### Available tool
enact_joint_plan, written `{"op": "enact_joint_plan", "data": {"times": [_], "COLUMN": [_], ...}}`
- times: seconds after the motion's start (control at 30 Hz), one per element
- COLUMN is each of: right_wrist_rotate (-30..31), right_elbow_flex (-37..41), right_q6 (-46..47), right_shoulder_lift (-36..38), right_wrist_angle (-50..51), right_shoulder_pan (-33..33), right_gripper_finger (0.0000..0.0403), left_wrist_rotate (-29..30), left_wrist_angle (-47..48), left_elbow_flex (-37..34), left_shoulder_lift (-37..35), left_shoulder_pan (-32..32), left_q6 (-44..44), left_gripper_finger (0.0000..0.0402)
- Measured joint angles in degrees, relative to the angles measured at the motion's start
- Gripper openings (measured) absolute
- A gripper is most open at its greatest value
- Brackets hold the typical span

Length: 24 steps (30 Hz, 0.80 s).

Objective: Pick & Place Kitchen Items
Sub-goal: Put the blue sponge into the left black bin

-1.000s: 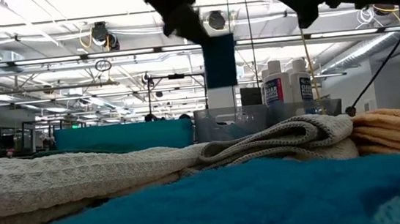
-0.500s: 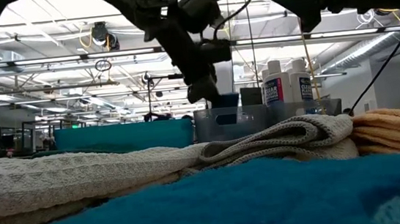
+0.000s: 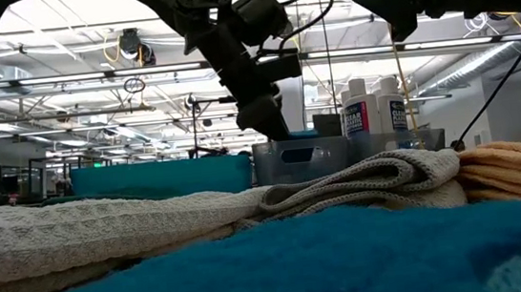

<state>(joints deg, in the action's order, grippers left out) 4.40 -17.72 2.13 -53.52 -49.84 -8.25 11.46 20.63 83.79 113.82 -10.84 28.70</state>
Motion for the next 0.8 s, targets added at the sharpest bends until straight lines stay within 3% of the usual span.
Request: {"op": "enact_joint_plan", "data": {"times": [0.43,0.6,0.8], "right_wrist_rotate": [0.0,0.0,0.0], "right_elbow_flex": [0.0,-0.02,-0.02], "right_q6": [0.12,-0.67,-0.21], "right_shoulder_lift": [0.0,0.0,0.0], "right_wrist_angle": [0.39,0.39,0.4], "right_shoulder_pan": [0.0,0.04,0.04], "right_gripper_finger": [0.0214,0.0219,0.0215], "left_wrist_rotate": [4.31,4.0,3.2], "left_wrist_angle": [3.25,5.4,8.41], "left_elbow_flex": [0.05,0.07,0.07], "left_shoulder_lift": [-2.99,-6.07,-9.29], "left_shoulder_pan": [0.48,1.72,4.4], "left_q6": [-13.72,-17.5,-20.81], "left_gripper_finger": [0.026,0.0295,0.0309]}}
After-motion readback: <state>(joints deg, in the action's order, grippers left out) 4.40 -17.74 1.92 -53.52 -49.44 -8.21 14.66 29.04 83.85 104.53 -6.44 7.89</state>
